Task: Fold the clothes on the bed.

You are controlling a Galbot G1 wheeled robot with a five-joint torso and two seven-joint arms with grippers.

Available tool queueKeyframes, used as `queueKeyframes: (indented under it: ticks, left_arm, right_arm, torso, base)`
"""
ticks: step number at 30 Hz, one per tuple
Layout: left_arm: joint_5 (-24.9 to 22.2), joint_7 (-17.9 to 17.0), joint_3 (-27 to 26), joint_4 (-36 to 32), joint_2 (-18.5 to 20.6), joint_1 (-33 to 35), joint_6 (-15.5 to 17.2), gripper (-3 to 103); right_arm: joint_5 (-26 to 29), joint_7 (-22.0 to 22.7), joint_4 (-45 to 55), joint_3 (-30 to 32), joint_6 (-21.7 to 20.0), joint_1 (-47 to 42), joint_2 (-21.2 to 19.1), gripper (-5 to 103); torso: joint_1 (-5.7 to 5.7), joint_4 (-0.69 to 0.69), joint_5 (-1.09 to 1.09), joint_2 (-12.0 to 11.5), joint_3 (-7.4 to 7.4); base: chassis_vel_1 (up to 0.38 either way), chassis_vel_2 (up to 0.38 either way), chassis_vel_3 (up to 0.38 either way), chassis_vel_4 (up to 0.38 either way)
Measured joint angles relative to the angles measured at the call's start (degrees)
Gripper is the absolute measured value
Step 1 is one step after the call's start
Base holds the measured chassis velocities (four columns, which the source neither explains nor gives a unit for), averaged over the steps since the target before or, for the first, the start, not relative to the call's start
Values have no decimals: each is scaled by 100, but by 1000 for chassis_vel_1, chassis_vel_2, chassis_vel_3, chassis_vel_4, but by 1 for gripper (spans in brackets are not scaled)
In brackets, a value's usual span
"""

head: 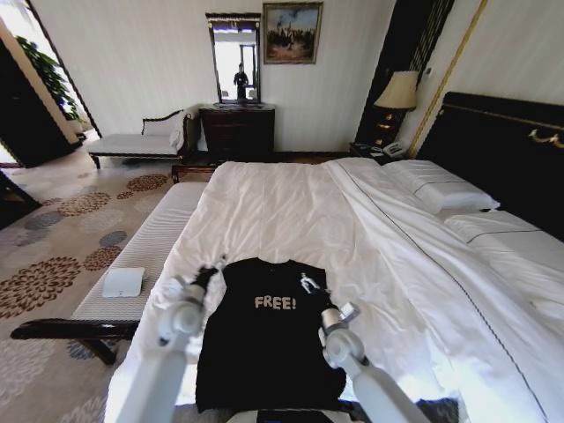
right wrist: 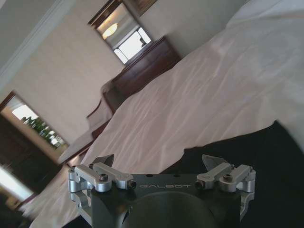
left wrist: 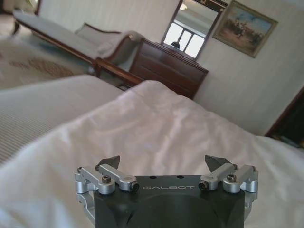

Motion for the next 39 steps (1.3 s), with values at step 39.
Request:
queueKeyframes:
  ticks: [39]
  left_arm:
    - [300,302,-2739,-179,-13,1900,-400,100]
  right_arm:
    - [1161,-347,-1752,-2200,-898,1913,927,100]
  torso:
    - [0,-4,-1,1,0]
  base:
    - [0,0,0,0]
